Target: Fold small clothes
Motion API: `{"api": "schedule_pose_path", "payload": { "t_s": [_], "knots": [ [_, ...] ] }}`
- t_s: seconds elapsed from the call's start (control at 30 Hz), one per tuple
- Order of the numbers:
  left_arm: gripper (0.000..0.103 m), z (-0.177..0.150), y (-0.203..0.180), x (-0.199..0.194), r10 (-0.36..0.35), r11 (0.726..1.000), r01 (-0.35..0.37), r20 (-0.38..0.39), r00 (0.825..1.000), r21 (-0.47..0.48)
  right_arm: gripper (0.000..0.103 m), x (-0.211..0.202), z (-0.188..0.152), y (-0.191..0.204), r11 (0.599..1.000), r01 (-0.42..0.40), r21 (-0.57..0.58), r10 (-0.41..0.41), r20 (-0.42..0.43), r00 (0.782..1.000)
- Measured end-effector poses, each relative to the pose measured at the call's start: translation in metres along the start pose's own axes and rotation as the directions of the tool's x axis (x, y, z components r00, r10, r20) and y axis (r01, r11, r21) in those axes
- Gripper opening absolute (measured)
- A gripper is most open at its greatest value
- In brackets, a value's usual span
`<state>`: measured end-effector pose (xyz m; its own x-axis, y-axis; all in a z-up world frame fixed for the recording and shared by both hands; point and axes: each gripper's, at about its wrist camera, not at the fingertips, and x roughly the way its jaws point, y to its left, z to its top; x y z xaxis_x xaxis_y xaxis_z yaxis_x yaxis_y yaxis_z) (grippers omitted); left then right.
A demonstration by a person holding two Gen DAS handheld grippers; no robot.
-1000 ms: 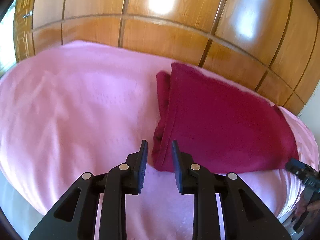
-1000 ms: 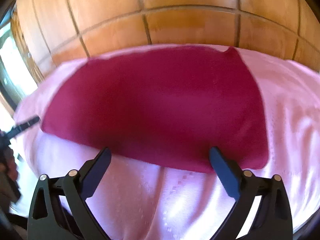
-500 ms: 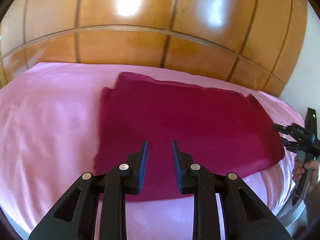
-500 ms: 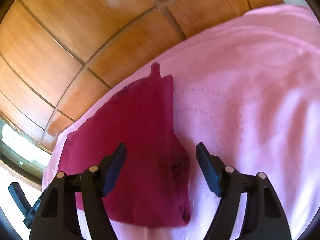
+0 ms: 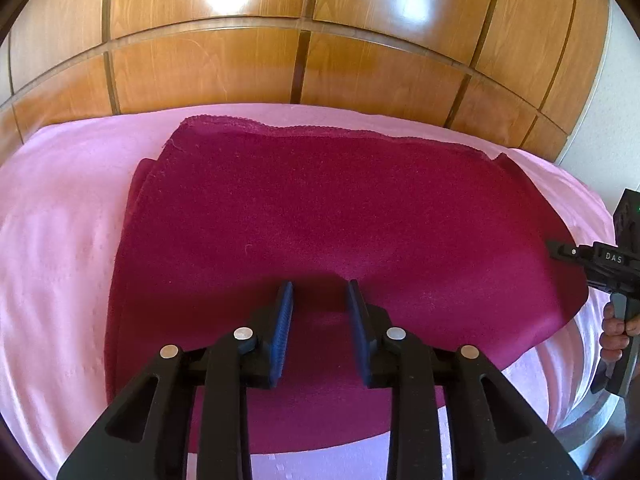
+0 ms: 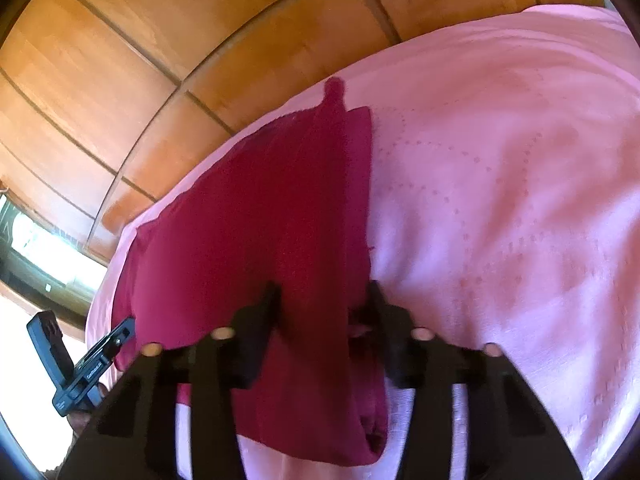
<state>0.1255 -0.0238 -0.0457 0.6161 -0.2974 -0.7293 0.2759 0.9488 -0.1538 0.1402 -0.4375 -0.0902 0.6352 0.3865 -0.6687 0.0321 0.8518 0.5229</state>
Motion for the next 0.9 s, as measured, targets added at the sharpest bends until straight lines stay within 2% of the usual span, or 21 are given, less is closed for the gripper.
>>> {"api": "schedule_pose_path", "payload": {
  "t_s": [0.07,0.13,0.3,0.4,0.53,0.7,0.9],
  "knots": [
    [0.027,-0.001,0.000,0.000,-0.003,1.000,0.003,0.000,1.000,0.002,0.030,0.002,0.001,0.012,0.998,0.048,-0.044,-0.048,-0.010,0.999],
    [0.027,0.000,0.002,0.000,-0.010,1.000,0.010,-0.003,1.000,0.003,0.026,0.001,0.002,0.018,0.997,0.061,-0.049,-0.062,-0.014,0.998],
    [0.027,0.006,0.018,-0.002,-0.105,0.991,0.103,-0.022,0.994,-0.081,0.024,-0.020,0.010,0.041,0.998,-0.037,-0.055,0.037,0.009,0.999],
    [0.027,0.008,0.032,-0.002,-0.192,0.968,0.186,-0.021,0.981,-0.170,0.024,-0.027,0.018,0.068,0.993,-0.086,-0.083,0.088,0.018,0.996],
    [0.027,0.008,0.048,-0.002,-0.285,0.923,0.276,0.005,0.958,-0.267,0.024,-0.025,0.025,0.115,0.978,-0.150,-0.148,0.156,0.029,0.987],
    [0.027,0.007,0.064,-0.014,-0.317,0.889,0.315,0.049,0.947,-0.332,0.023,-0.008,0.021,0.181,0.950,-0.212,-0.231,0.226,0.034,0.974],
    [0.027,0.003,0.104,-0.033,-0.357,0.811,0.376,0.130,0.925,-0.447,0.022,0.041,0.001,0.242,0.915,-0.287,-0.283,0.285,-0.049,0.957]
  ]
}}
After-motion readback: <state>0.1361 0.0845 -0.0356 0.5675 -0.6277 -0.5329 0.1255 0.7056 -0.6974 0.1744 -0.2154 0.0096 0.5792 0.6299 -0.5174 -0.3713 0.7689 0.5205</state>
